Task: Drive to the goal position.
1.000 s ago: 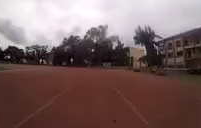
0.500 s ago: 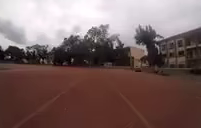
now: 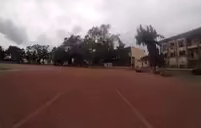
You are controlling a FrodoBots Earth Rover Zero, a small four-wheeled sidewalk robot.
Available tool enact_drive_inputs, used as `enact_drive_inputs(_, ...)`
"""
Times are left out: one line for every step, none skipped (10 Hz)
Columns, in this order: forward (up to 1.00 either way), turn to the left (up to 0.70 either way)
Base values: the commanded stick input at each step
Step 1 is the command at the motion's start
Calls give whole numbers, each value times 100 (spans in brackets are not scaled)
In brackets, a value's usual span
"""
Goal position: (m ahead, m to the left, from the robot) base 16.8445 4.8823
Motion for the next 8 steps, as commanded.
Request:
enact_drive_inputs(50,0)
enact_drive_inputs(50,0)
enact_drive_inputs(50,0)
enact_drive_inputs(50,0)
enact_drive_inputs(50,0)
enact_drive_inputs(50,0)
enact_drive_inputs(50,0)
enact_drive_inputs(50,0)
